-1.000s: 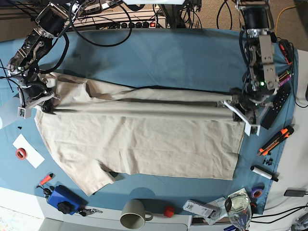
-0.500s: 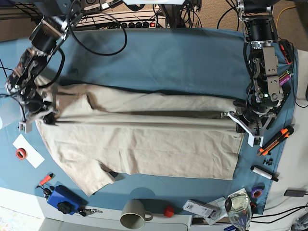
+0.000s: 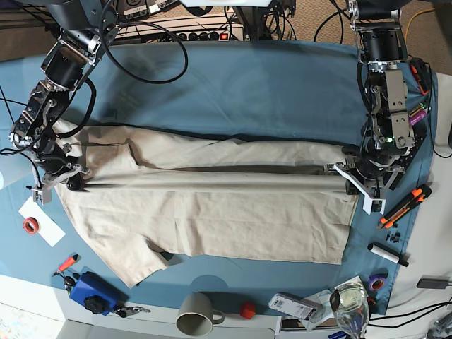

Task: Fold the T-shirt properly
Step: 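Lower the folded shoulder edge onto the shirt and open both grippers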

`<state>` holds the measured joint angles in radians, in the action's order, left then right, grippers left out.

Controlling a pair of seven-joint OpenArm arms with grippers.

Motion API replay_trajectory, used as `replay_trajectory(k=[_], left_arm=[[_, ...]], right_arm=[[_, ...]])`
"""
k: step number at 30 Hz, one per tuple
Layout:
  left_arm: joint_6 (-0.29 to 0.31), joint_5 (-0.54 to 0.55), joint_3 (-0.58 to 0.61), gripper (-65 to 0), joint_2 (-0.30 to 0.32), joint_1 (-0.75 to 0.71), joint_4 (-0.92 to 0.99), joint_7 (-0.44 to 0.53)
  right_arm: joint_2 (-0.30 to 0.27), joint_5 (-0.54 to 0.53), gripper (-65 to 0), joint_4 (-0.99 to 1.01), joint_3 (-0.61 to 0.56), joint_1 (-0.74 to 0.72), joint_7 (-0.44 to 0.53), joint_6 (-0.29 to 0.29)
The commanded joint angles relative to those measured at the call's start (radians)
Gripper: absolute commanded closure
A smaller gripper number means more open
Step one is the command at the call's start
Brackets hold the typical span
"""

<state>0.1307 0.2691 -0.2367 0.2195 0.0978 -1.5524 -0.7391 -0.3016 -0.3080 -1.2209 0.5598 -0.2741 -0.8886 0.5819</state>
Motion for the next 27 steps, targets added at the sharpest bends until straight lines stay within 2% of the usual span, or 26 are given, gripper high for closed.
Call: replay_trajectory(k=[1, 3, 5, 8, 14, 19, 21, 23, 27], left_arm=[[-0.006, -0.015, -0.008, -10.4, 0.016, 0.024, -0.016, 0.023], [-0.007, -0.015, -0.008, -16.2, 0.016, 0.031, -0.016, 0.023], [-0.007, -0.016, -0.008, -17.0, 0.016, 0.045, -0.016, 0.022], [-0.006, -0.016, -0.008, -17.0, 0.017, 0.08, -0.016, -0.018], [-0.008, -0.015, -0.009, -18.2, 0.018, 0.158, -0.032, -0.262], [-0.034, -0.015, -0.013, -31.0, 0.036, 0.136, -0.071, -0.335], [-0.033, -0.009, -0.03, -31.4, 0.039, 0.119, -0.078, -0.357], [-0.03, 0.045, -0.062, -31.4, 0.039, 0.095, -0.082, -0.366], [0.028, 0.183, -0.153, -31.4, 0.036, 0.037, -0.082, -0.367]], right_arm=[[-0.028, 0.0, -9.6, -0.015, 0.003, -0.026, 0.033, -0.01], [-0.029, -0.001, -17.8, -0.015, 0.003, -0.026, 0.046, -0.01], [-0.029, -0.001, -20.6, -0.015, 0.003, -0.027, 0.06, -0.011], [-0.029, -0.001, -20.6, -0.015, 0.003, -0.037, 0.049, -0.016], [-0.031, -0.054, -20.6, -0.068, 0.005, -0.047, -0.053, -0.019], [-0.032, -0.061, -20.6, -0.176, 0.005, -0.047, -0.132, -0.019], [-0.035, -0.061, -20.6, -0.188, 0.005, -0.047, -0.155, -0.019], [-0.042, -0.063, -20.6, -0.187, 0.005, -0.042, -0.157, -0.019], [-0.047, -0.066, -20.6, -0.187, 0.025, -0.036, -0.176, -0.023]])
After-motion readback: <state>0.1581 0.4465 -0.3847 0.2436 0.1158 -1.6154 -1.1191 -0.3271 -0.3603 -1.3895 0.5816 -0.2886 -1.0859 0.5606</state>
